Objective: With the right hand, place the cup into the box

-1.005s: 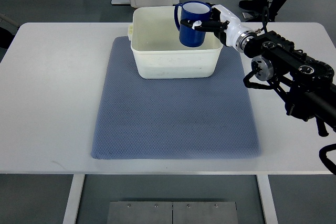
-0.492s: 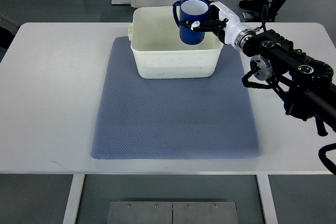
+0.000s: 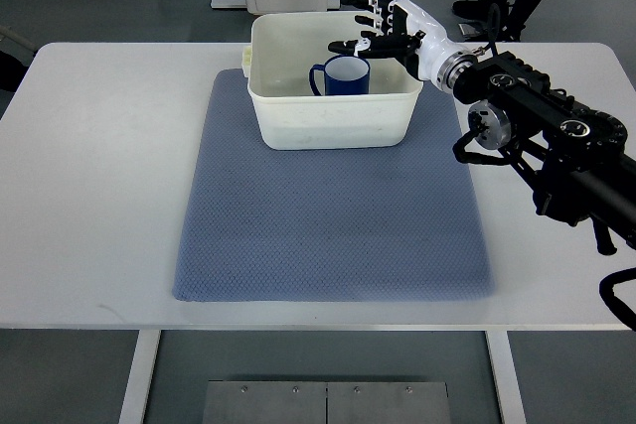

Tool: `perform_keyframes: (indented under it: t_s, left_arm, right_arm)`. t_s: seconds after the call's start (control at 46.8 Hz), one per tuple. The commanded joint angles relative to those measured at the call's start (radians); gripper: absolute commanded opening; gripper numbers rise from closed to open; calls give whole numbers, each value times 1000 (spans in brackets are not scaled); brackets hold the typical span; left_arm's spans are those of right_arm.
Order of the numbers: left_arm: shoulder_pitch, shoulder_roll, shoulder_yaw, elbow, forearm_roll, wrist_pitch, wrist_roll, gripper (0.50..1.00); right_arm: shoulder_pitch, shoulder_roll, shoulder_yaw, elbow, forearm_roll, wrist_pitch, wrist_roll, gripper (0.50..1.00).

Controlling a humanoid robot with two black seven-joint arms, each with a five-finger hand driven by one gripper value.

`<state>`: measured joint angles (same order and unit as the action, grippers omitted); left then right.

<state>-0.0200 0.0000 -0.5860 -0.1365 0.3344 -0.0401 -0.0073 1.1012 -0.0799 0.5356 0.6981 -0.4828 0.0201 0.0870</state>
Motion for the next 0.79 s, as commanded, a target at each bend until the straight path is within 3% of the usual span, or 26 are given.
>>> perform_keyframes:
  t_s: [0.0,0.385,0.77]
  left_arm:
    - [0,0,0,0,0,0,0,1000]
    - [0,0,0,0,0,0,0,1000]
    - [0,0,0,0,0,0,0,1000]
  right_arm:
    - [12,-4,3,1,1,0,-1,972]
    - [5,-89,92,6,38,0,-1,977]
    - [-164,-103,352,4,73,1,-18,991]
